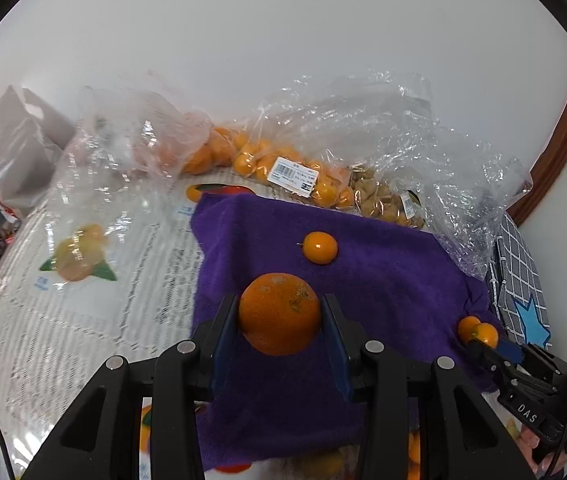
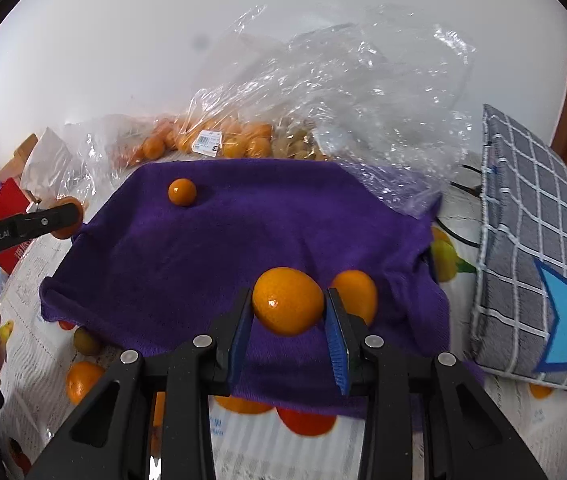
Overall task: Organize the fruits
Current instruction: 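Carry the large orange in the left gripper onto the towel while the right carries its orange, then open the right gripper onto the towel while the left releases the large orange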
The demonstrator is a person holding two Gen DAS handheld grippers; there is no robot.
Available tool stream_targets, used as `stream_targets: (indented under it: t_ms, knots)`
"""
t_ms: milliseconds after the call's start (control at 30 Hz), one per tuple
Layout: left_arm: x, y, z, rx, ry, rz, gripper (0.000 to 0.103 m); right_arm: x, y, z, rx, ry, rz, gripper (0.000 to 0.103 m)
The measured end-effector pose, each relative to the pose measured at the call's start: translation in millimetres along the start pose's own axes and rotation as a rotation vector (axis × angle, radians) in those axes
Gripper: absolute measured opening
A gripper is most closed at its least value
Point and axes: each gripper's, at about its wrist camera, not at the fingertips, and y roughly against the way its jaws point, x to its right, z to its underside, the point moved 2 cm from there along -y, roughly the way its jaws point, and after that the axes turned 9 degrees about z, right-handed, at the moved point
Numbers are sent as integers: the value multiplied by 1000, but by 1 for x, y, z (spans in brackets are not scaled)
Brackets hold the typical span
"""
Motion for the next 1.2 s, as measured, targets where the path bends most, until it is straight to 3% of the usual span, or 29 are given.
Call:
stream_targets:
  t_ms: [333,1200]
  knots:
    - [-5,-26,8,-49,-29,59,39,-16,-19,4,-28,44,-57,35]
    - [1,-42,20,-105,-99,49,39,-22,-31,8,-50,58,-67,36]
